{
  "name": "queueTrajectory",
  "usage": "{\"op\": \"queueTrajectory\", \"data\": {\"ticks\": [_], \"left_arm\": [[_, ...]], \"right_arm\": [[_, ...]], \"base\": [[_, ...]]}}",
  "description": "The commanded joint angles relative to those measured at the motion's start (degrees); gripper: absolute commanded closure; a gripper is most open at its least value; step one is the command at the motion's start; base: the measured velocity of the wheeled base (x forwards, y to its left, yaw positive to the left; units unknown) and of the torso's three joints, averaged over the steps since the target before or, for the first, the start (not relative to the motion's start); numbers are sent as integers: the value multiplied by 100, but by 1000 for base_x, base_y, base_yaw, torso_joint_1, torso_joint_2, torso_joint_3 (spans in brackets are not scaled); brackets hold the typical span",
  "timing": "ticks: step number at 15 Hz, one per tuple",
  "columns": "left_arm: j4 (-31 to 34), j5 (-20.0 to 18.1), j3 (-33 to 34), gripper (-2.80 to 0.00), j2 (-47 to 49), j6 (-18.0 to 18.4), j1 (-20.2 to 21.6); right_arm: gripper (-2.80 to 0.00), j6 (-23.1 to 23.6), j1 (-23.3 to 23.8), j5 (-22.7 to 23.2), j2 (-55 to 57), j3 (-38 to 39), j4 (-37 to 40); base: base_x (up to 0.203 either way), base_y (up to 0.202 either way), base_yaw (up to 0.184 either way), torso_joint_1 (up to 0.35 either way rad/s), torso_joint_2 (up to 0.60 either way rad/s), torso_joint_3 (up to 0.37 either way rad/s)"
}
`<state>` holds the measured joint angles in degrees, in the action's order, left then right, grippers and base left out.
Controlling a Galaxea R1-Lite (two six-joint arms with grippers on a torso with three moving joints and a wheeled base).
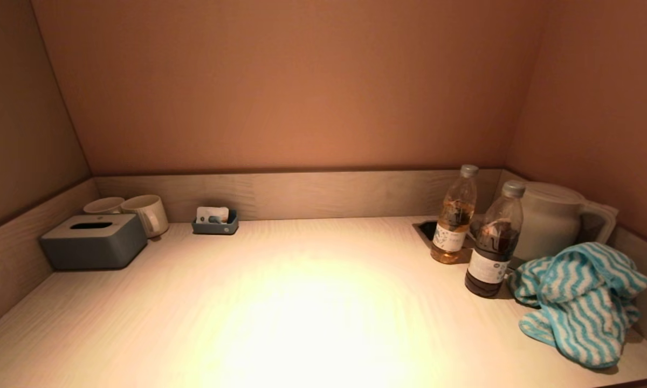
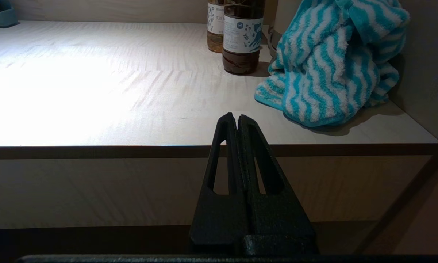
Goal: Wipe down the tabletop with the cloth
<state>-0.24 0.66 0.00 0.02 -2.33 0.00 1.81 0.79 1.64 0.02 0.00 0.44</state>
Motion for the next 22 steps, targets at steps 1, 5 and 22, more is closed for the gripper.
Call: {"op": "queueTrajectory", "data": {"ticks": [1,5,22], "left_arm": [[-2,4,0,0,-2,-4,0],[-2,4,0,0,-2,-4,0],[-2,4,0,0,-2,-4,0]], "right_arm": [[0,3,0,3,-2,0,0],[0,3,0,3,-2,0,0],[0,3,0,3,-2,0,0]], "base": [[0,0,0,0,0,0],[0,0,0,0,0,0],[0,0,0,0,0,0]]}}
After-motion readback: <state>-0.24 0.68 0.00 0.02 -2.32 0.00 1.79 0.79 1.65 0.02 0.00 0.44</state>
